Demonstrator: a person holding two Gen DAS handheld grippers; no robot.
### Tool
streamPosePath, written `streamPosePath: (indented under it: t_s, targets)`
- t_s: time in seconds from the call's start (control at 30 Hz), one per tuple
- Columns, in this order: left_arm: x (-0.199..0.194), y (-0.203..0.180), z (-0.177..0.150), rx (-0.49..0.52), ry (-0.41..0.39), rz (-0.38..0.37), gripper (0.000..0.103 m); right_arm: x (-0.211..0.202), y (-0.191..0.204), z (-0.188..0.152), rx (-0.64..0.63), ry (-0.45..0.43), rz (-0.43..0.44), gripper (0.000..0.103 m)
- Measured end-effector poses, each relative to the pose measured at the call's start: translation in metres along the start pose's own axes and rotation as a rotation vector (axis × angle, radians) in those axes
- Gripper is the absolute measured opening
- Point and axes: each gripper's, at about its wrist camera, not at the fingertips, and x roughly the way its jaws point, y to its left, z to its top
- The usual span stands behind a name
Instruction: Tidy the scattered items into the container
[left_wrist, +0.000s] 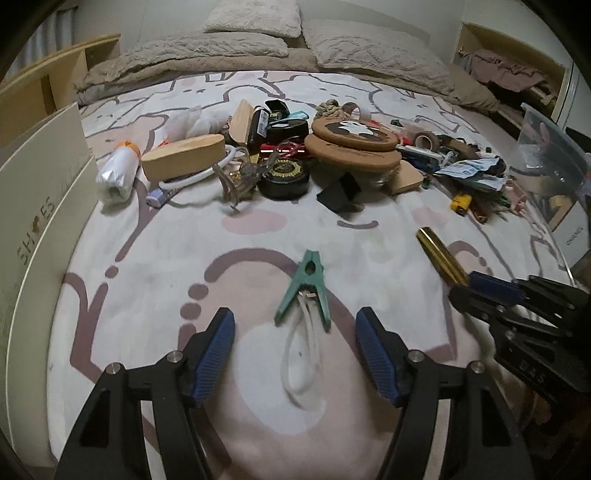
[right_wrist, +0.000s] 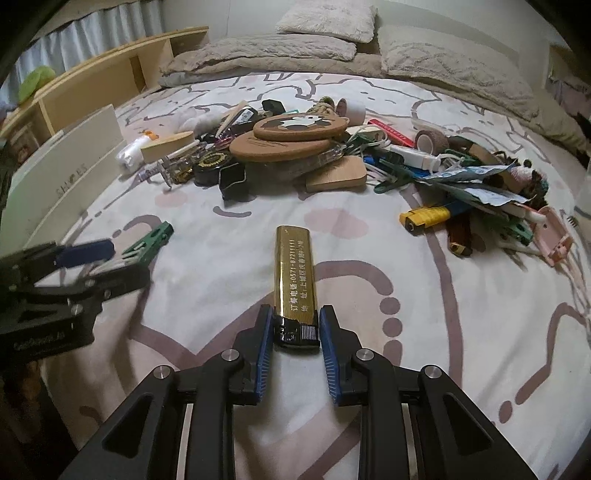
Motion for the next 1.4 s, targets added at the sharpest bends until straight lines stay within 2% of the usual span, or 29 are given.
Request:
streamPosePath:
  t_s: [0.03, 0.07, 0.13, 0.17, 0.27, 0.43, 0.5, 0.53, 0.57, 0.67, 0.87, 0.93, 1.13, 1.27, 1.3, 1.37, 1.4]
  targets:
    - [0.001, 0.0, 0.001, 0.005, -0.002, 0.004, 0.068, 0.0, 0.0, 0.0, -0.001, -0.001, -0.015, 0.036]
    - [0.003, -0.001, 0.002, 0.011, -0.004, 0.009, 0.068, -0.001, -0.001, 0.0, -0.002, -0.001, -0.041, 0.05]
    - [0.007, -0.002, 0.005, 0.02, -0.003, 0.014, 0.068, -0.001, -0.004, -0.001, 0.005, 0.0, -0.093, 0.069]
    - [0.008, -0.003, 0.005, 0.024, 0.0, 0.013, 0.068, 0.0, -0.008, -0.001, 0.019, 0.004, -0.11, 0.073]
    - [0.013, -0.004, 0.007, 0.028, 0.009, 0.009, 0.068, 0.001, -0.022, -0.001, 0.078, 0.014, -0.107, 0.074]
    - [0.015, 0.0, 0.008, 0.011, 0.015, -0.006, 0.069, 0.001, -0.039, 0.001, 0.137, 0.021, -0.156, 0.074]
    - [0.017, 0.002, 0.008, -0.015, 0.029, -0.033, 0.084, 0.003, -0.047, 0.003, 0.154, 0.022, -0.179, 0.074]
    - [0.018, 0.003, 0.008, -0.027, 0.039, -0.048, 0.097, 0.004, -0.049, 0.004, 0.153, 0.02, -0.188, 0.074]
    - [0.019, 0.004, 0.007, -0.037, 0.048, -0.061, 0.101, 0.006, -0.051, 0.006, 0.149, 0.019, -0.201, 0.077]
    - [0.019, 0.001, 0.005, -0.029, 0.049, -0.05, 0.101, 0.014, -0.058, 0.012, 0.136, 0.018, -0.235, 0.089]
    - [0.02, -0.006, -0.003, 0.05, 0.02, -0.022, 0.103, 0.022, -0.073, 0.018, 0.174, 0.013, -0.222, 0.1]
    - [0.02, -0.005, -0.004, 0.057, 0.021, -0.025, 0.103, 0.023, -0.076, 0.018, 0.18, 0.007, -0.22, 0.101]
    - [0.018, 0.002, 0.002, -0.006, 0.031, -0.065, 0.103, 0.018, -0.073, 0.013, 0.178, -0.011, -0.228, 0.103]
    - [0.017, 0.002, 0.002, -0.006, 0.026, -0.069, 0.1, 0.014, -0.063, 0.008, 0.15, -0.016, -0.176, 0.103]
    - [0.017, 0.001, 0.003, -0.002, 0.023, -0.065, 0.099, 0.015, -0.06, 0.008, 0.139, -0.017, -0.166, 0.103]
    - [0.016, 0.0, 0.004, 0.011, 0.009, -0.044, 0.082, 0.016, -0.054, 0.01, 0.118, -0.017, -0.149, 0.103]
    - [0.016, 0.0, 0.005, 0.014, 0.004, -0.037, 0.078, 0.017, -0.051, 0.011, 0.109, -0.019, -0.139, 0.103]
